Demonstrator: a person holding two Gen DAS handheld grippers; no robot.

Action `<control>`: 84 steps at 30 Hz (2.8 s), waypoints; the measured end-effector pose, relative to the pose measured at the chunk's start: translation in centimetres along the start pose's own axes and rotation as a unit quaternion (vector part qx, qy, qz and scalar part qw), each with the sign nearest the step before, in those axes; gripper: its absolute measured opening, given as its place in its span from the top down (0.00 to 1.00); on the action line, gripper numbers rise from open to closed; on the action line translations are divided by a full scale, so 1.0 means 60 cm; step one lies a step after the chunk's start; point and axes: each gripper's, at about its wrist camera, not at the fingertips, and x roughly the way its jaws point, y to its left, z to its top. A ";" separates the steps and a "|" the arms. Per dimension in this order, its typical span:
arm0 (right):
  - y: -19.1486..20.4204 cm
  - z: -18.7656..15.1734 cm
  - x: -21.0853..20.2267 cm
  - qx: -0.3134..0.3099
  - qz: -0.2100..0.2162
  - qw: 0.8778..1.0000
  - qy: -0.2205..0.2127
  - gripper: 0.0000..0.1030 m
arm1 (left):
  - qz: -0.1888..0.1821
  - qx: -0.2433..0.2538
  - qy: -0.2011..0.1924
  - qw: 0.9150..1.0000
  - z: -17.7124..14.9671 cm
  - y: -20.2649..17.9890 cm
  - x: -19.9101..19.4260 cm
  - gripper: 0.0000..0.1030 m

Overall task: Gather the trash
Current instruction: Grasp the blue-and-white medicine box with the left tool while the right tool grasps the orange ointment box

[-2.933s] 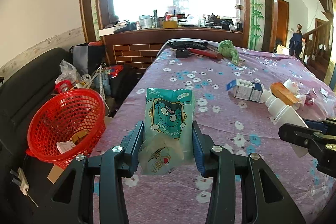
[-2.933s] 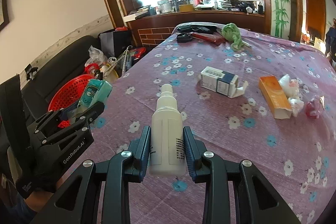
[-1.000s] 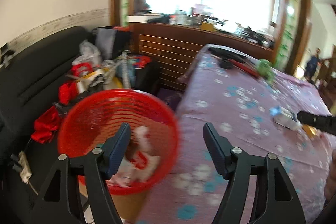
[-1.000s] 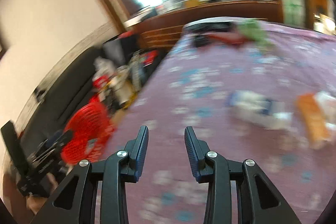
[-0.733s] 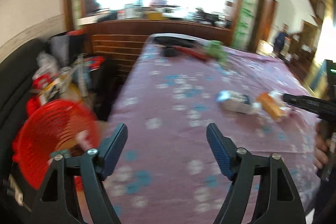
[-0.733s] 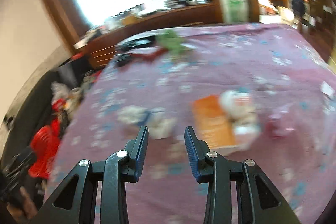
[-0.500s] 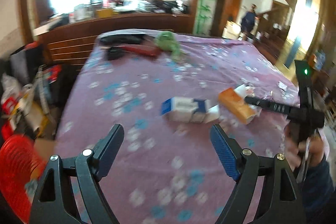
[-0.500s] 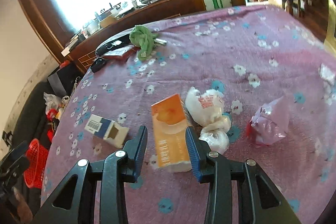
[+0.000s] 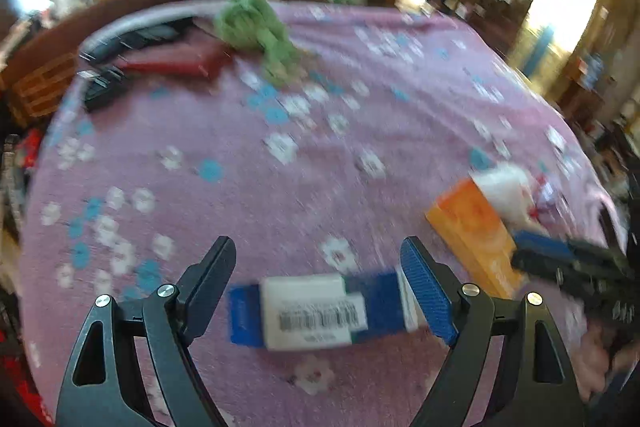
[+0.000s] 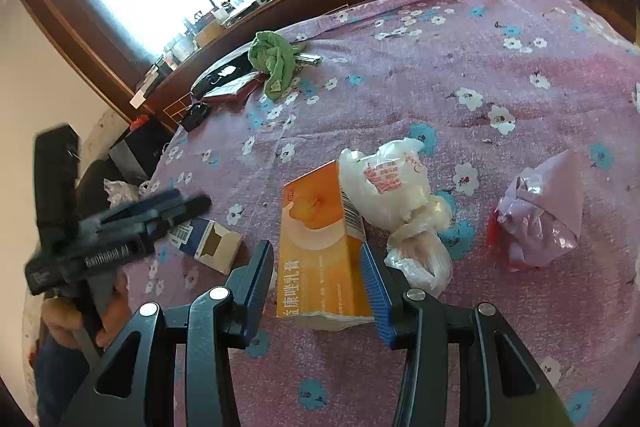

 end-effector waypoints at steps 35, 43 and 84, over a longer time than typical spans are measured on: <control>0.010 -0.007 -0.006 -0.006 0.003 1.000 -0.001 0.51 | -0.026 0.224 0.026 0.974 -0.297 -0.142 -0.208 0.14; 0.011 -0.007 0.000 -0.013 -0.012 1.000 -0.001 0.51 | -0.014 0.227 0.055 0.972 -0.279 -0.135 -0.145 0.16; 0.112 -0.047 0.007 -0.153 -0.100 0.982 -0.048 0.52 | 0.079 -0.111 -0.149 0.980 -0.225 -0.036 -0.151 0.68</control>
